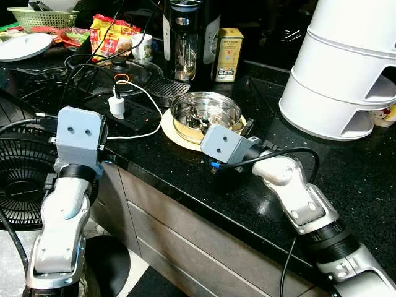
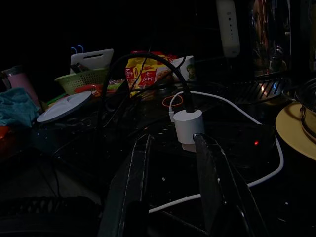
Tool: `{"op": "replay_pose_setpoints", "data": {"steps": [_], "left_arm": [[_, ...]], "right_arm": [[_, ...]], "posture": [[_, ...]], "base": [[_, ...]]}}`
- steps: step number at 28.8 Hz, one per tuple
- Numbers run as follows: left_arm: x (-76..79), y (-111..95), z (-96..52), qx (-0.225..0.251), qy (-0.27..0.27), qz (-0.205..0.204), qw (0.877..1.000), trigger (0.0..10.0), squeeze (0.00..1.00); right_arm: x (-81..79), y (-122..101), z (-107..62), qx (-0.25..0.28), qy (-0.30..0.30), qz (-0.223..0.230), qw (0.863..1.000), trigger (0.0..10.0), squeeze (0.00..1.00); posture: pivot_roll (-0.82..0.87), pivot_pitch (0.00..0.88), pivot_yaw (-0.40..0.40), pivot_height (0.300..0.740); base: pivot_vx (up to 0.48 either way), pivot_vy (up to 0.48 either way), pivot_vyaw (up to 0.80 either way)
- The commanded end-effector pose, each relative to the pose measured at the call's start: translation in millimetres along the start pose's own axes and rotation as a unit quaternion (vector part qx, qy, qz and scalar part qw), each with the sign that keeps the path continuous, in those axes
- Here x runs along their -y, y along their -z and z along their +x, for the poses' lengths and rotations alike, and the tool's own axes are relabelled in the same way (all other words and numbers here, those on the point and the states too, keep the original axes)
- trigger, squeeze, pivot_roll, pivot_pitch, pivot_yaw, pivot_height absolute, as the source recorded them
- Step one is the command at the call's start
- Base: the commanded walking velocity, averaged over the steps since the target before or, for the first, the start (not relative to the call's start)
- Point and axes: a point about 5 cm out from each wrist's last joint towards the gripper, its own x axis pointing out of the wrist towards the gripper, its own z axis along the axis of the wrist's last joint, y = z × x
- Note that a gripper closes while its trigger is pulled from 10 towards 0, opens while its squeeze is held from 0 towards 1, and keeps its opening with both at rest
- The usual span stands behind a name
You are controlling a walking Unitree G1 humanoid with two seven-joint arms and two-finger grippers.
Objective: Kitchen organization
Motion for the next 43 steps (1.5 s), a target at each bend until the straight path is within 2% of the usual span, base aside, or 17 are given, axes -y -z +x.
{"op": "replay_pose_setpoints", "data": {"steps": [1,9,11,12,13,18,21,22,24,25,26,27,28,29,32,37,43], "left_arm": [[2.0,1,1.5,0.001,0.003,0.001,1.000,10.0,0.00],[2.6,0,2.0,0.002,0.004,0.001,1.000,10.0,0.00],[3.0,-1,2.9,0.004,0.005,0.001,1.000,10.0,0.00],[3.0,-1,2.9,0.004,0.005,0.001,1.000,10.0,0.00],[3.5,-2,3.4,0.007,0.005,0.001,1.000,10.0,0.00],[3.2,-4,4.2,0.012,0.005,0.001,1.000,10.0,0.00],[3.3,-6,4.3,0.015,0.005,-0.002,1.000,10.0,0.00],[3.6,-6,4.2,0.017,0.005,-0.004,1.000,10.0,0.00],[4.0,-6,4.4,0.017,0.006,-0.006,1.000,10.0,0.00],[4.0,-6,4.4,0.017,0.006,-0.006,1.000,10.0,0.00],[4.4,-7,6.0,0.019,0.009,-0.007,1.000,10.0,0.00],[4.7,-7,7.0,0.020,0.010,-0.008,1.000,10.0,0.00],[4.7,-9,8.9,0.025,0.012,-0.007,1.000,10.0,0.00],[4.6,-10,9.9,0.028,0.014,-0.006,0.999,10.0,0.00],[3.9,-11,11.3,0.031,0.016,-0.005,0.999,10.0,0.00],[2.7,-11,12.7,0.034,0.018,-0.004,0.999,10.0,0.00],[2.3,-12,14.9,0.039,0.023,0.002,0.999,10.0,0.00]], "right_arm": [[0.9,0,-0.4,0.000,-0.007,-0.006,1.000,0.0,0.00],[3.2,-2,0.1,0.014,0.003,0.024,1.000,0.0,0.00],[7.7,-3,0.9,0.024,0.025,0.073,0.997,0.0,0.00],[7.7,-3,0.9,0.024,0.025,0.073,0.997,0.0,0.00],[13.4,-3,1.3,0.033,0.051,0.129,0.990,0.0,0.00],[25.2,-2,0.5,0.054,0.095,0.235,0.966,0.0,0.00],[35.8,-3,-2.8,0.094,0.125,0.341,0.927,0.0,0.00],[42.9,-4,-6.0,0.126,0.137,0.406,0.895,0.0,0.00],[47.1,-5,-8.1,0.145,0.143,0.442,0.874,0.0,0.00],[47.1,-5,-8.1,0.145,0.143,0.442,0.874,0.0,0.00],[51.6,-5,-9.3,0.167,0.146,0.492,0.842,0.0,0.00],[53.9,-6,-10.0,0.182,0.144,0.522,0.821,0.0,0.00],[57.2,-5,-12.2,0.205,0.142,0.568,0.784,0.0,0.00],[58.7,-4,-14.0,0.221,0.139,0.598,0.758,0.0,0.00],[61.6,-1,-18.7,0.250,0.134,0.654,0.701,0.0,0.00],[65.8,3,-23.3,0.270,0.132,0.686,0.662,0.0,0.00],[60.8,3,-24.9,0.260,0.111,0.691,0.666,0.0,0.00]], "posture": [[0.03,0.000,-0.029,0.740],[0.04,0.000,-0.029,0.740],[0.04,0.000,-0.029,0.740],[0.04,0.000,-0.029,0.740],[0.04,0.000,-0.029,0.740],[0.04,0.000,-0.031,0.740],[0.04,0.000,-0.030,0.740],[0.04,0.000,-0.029,0.740],[0.04,0.000,-0.026,0.740],[0.04,0.000,-0.026,0.740],[0.04,0.000,-0.016,0.740],[0.04,0.000,-0.019,0.740],[0.05,0.000,-0.022,0.740],[0.05,0.000,-0.023,0.740],[0.04,0.000,-0.018,0.740],[0.05,0.000,-0.018,0.740],[0.05,0.000,-0.016,0.740]], "base": [[0.000,0.000,0.00],[0.000,0.000,0.00],[0.000,0.000,0.00],[0.000,0.000,0.00],[0.000,0.000,0.00],[0.000,0.000,0.00],[0.000,0.000,0.00],[0.000,0.000,0.00],[0.000,0.000,0.00],[0.000,0.000,0.00],[0.000,0.000,0.00],[0.000,0.000,-0.80],[0.000,0.000,-0.80],[0.000,0.000,-0.80],[0.000,0.000,-0.80],[0.000,0.000,-0.80],[0.000,0.000,-0.80]]}}
